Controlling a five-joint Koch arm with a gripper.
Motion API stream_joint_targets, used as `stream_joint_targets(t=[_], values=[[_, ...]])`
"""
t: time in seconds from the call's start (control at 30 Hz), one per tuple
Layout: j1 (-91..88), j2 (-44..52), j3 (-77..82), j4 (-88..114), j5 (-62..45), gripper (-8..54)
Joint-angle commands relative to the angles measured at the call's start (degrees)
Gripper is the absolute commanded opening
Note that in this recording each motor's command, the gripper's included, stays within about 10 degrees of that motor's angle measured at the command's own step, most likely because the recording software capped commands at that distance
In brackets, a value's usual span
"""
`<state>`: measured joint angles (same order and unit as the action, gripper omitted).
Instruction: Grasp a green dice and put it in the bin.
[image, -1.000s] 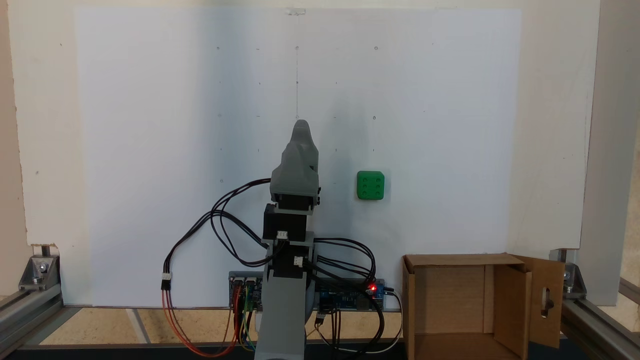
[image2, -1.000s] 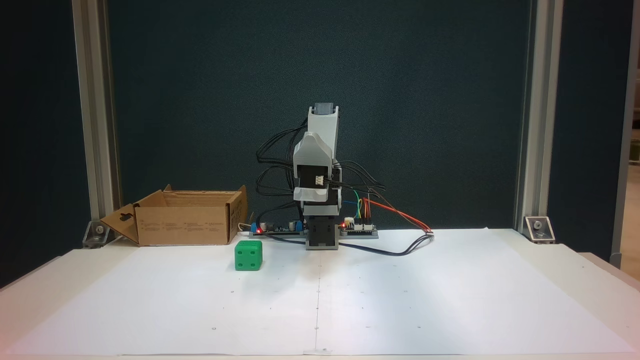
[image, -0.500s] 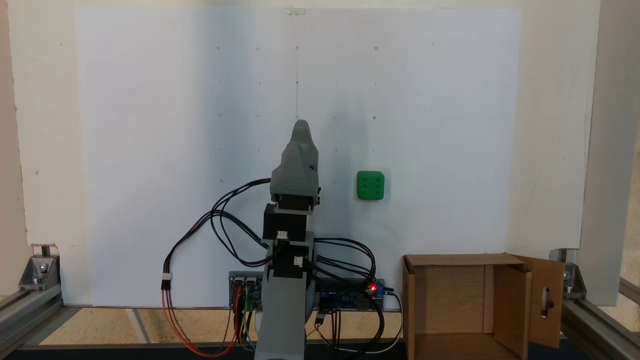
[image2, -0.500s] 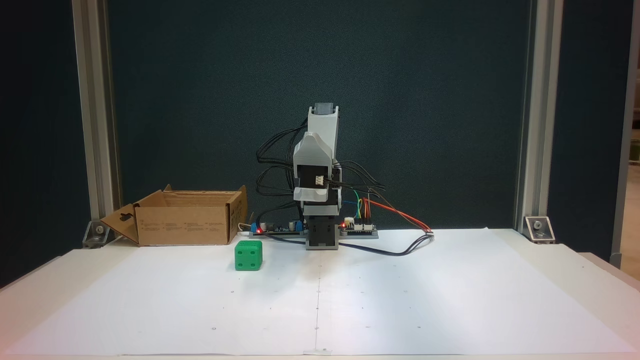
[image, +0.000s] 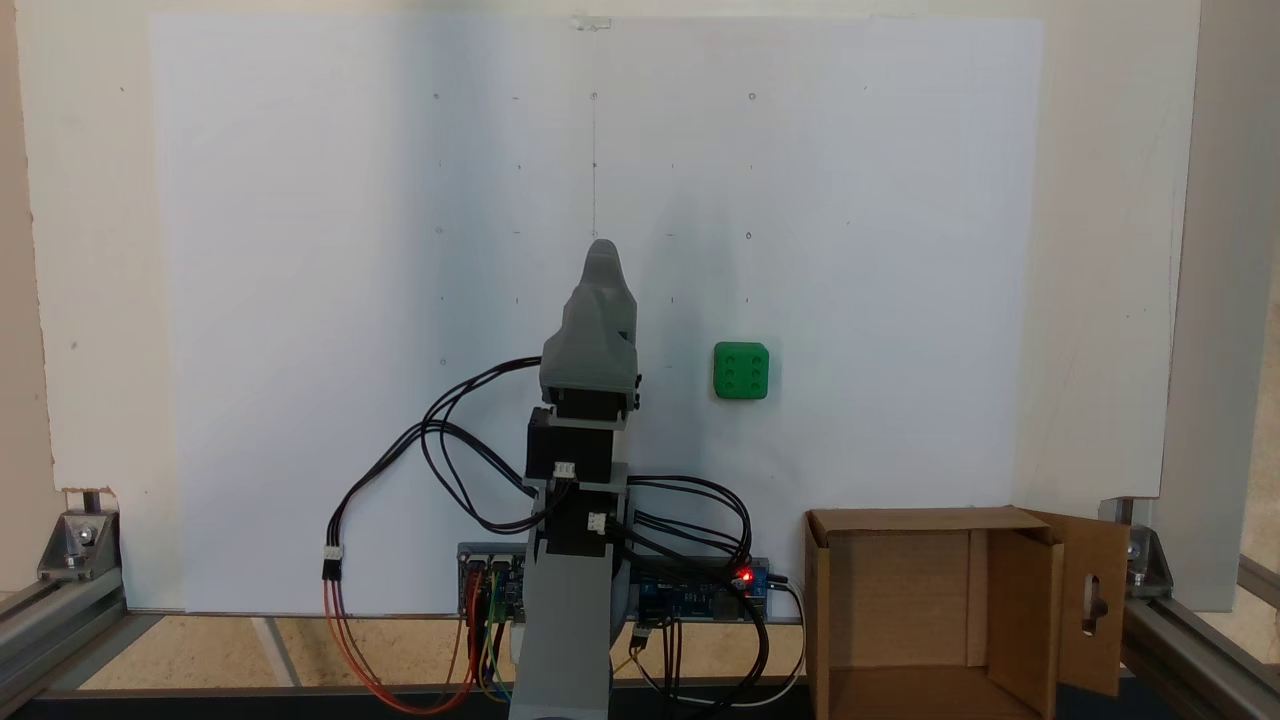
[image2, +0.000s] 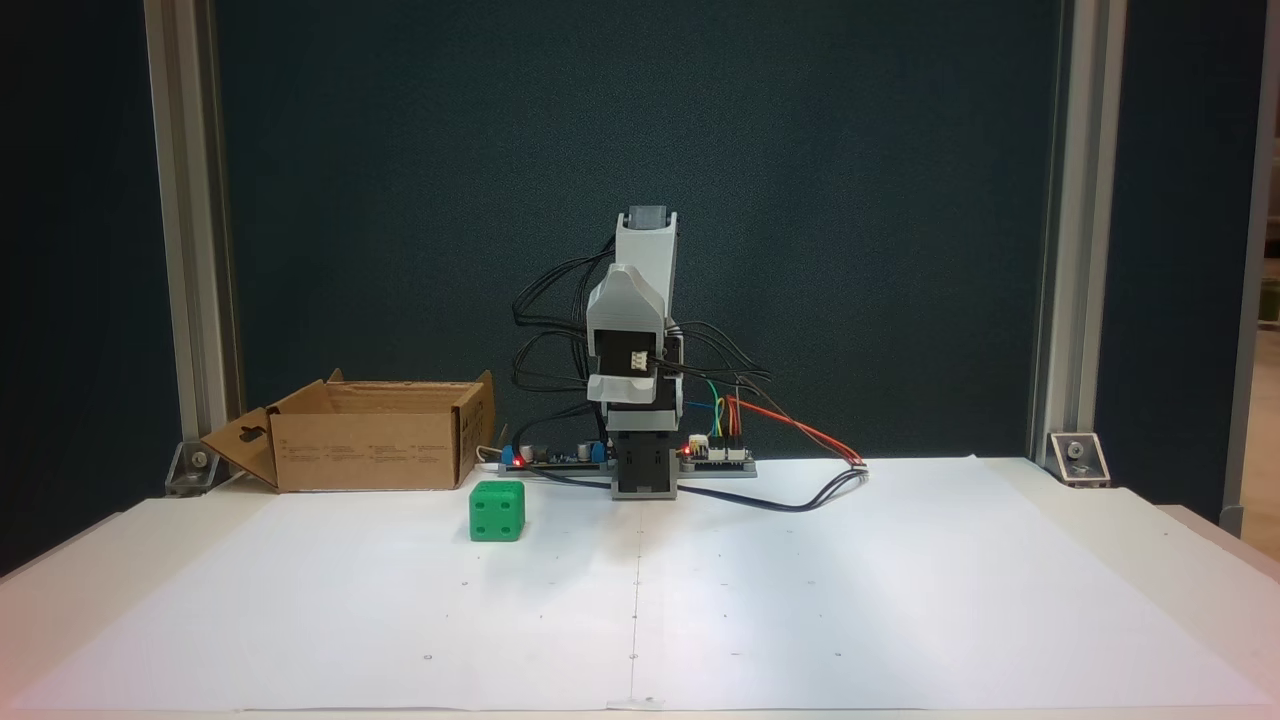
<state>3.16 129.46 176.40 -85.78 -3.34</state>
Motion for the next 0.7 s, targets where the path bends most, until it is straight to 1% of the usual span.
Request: stream_joint_targets(t=[0.0, 0.2, 0.33, 0.67], values=[[-0.79, 6.06, 2.72, -0.44, 1.58, 44.3], [-0.79, 6.06, 2.72, 1.76, 1.32, 43.8], [-0.88, 6.06, 1.23, 6.68, 1.32, 43.0], [-0.7, 6.15, -12.66, 38.32, 1.32, 43.1]])
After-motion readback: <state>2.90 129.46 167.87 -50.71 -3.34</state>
